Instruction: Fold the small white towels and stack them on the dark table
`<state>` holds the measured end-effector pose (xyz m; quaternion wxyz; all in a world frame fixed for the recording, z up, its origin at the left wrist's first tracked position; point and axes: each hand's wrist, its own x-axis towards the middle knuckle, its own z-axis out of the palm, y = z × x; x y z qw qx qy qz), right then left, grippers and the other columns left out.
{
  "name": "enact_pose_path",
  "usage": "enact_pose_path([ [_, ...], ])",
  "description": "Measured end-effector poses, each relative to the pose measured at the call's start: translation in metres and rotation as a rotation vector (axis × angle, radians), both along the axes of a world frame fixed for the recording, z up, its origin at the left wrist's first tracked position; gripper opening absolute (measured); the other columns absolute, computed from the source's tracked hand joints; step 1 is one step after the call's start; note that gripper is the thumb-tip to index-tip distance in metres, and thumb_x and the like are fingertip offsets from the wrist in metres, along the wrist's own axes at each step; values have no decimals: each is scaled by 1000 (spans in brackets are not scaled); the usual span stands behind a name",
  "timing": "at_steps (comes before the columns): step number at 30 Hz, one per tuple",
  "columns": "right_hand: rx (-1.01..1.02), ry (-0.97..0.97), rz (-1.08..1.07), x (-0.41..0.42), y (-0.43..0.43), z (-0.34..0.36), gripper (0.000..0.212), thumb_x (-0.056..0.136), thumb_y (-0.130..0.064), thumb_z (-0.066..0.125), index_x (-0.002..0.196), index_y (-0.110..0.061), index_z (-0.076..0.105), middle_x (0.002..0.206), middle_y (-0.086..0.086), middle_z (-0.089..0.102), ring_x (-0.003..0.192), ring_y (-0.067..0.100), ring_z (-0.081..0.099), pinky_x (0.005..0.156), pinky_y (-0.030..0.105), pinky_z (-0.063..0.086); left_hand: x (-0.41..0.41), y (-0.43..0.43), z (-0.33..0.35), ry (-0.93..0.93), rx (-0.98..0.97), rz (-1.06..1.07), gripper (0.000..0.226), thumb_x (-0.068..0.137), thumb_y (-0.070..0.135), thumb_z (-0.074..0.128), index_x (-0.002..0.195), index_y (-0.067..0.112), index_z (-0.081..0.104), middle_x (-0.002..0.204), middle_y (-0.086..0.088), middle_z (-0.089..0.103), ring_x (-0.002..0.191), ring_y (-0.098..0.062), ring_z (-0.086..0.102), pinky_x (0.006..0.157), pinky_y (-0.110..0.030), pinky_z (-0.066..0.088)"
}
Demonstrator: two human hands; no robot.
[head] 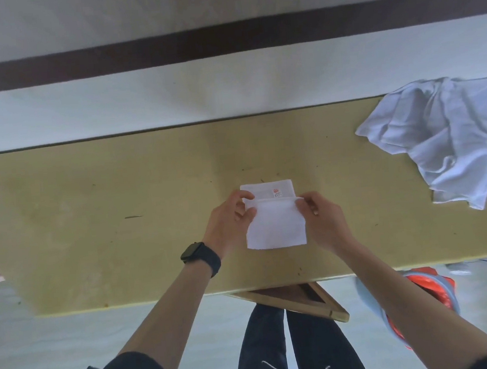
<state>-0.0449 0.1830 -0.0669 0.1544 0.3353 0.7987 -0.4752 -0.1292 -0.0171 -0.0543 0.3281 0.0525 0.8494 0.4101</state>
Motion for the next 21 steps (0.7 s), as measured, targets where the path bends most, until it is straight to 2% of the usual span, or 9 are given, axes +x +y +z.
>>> enact_pose_path([
  [3, 41, 1, 17, -14, 2, -4, 20, 102, -33, 47, 108, -22, 63, 91, -11, 62, 85, 9, 56, 66, 16, 39, -13, 0, -8, 43, -63, 2, 12, 97, 30, 59, 108, 31, 65, 90, 7, 65, 81, -5, 59, 72, -19, 48],
  [8, 200, 24, 150, -28, 3, -7, 25, 104, -34, 39, 100, -19, 58, 81, -7, 60, 75, 19, 55, 63, 35, 41, -20, 4, -17, 89, -141, 30, 16, 98, 37, 56, 105, 28, 68, 91, 15, 67, 85, -3, 62, 79, -28, 54],
  [11, 274, 23, 207, -34, 2, -10, 28, 105, -34, 34, 104, -17, 55, 86, -5, 57, 78, 23, 53, 64, 36, 39, -22, 6, -21, 132, -225, 11, 21, 100, 40, 49, 105, 29, 65, 98, 11, 65, 88, -10, 61, 79, -34, 54],
  [15, 296, 14, 183, -41, 0, -13, 25, 104, -35, 36, 105, -20, 54, 90, -6, 59, 81, 23, 55, 68, 38, 44, -28, 12, -23, 175, -255, 2, 24, 103, 36, 44, 106, 22, 63, 105, 3, 60, 91, -21, 59, 82, -38, 51],
  [21, 306, 4, 122, -48, 2, -13, 20, 102, -37, 41, 107, -24, 55, 87, -6, 63, 80, 23, 57, 69, 38, 48, -37, 17, -19, 300, -349, -118, 23, 104, 32, 39, 106, 20, 58, 98, 2, 60, 86, -18, 54, 73, -35, 50],
])
